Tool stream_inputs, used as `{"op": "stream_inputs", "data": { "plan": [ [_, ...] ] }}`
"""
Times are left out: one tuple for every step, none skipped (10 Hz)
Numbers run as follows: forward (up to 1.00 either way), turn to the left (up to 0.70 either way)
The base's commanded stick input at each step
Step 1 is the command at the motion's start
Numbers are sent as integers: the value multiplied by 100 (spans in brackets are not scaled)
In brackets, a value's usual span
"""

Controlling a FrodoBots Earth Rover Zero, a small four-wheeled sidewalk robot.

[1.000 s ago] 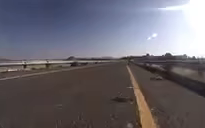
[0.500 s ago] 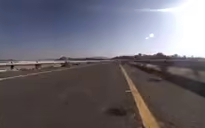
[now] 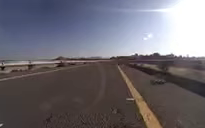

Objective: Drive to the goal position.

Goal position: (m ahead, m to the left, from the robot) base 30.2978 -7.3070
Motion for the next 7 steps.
{"op": "stream_inputs", "data": {
  "plan": [
    [70,0],
    [70,0],
    [70,0],
    [70,0],
    [70,0],
    [70,0],
    [70,0]
  ]
}}
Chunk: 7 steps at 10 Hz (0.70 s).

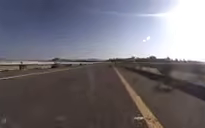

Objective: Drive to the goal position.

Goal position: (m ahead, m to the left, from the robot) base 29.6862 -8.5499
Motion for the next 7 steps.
{"op": "stream_inputs", "data": {
  "plan": [
    [70,0],
    [70,0],
    [70,0],
    [70,0],
    [70,0],
    [70,0],
    [70,0]
  ]
}}
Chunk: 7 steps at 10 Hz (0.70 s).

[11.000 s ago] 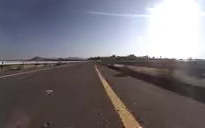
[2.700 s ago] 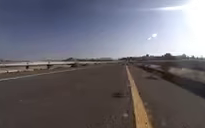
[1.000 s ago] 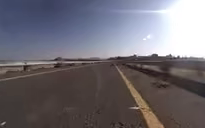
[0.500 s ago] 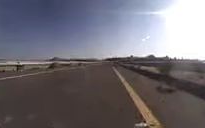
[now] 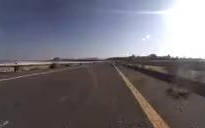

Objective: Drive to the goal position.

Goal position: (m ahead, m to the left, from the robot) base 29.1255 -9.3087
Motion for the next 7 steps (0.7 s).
{"op": "stream_inputs", "data": {
  "plan": [
    [70,0],
    [70,0],
    [70,0],
    [70,0],
    [70,0],
    [70,0],
    [70,0]
  ]
}}
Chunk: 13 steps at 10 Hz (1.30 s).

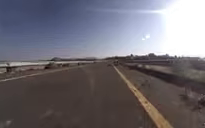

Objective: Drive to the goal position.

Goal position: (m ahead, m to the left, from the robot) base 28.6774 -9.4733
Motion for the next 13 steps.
{"op": "stream_inputs", "data": {
  "plan": [
    [70,0],
    [70,0],
    [70,0],
    [70,0],
    [70,0],
    [70,0],
    [70,0],
    [70,0],
    [70,0],
    [70,0],
    [70,0],
    [70,0],
    [70,0]
  ]
}}
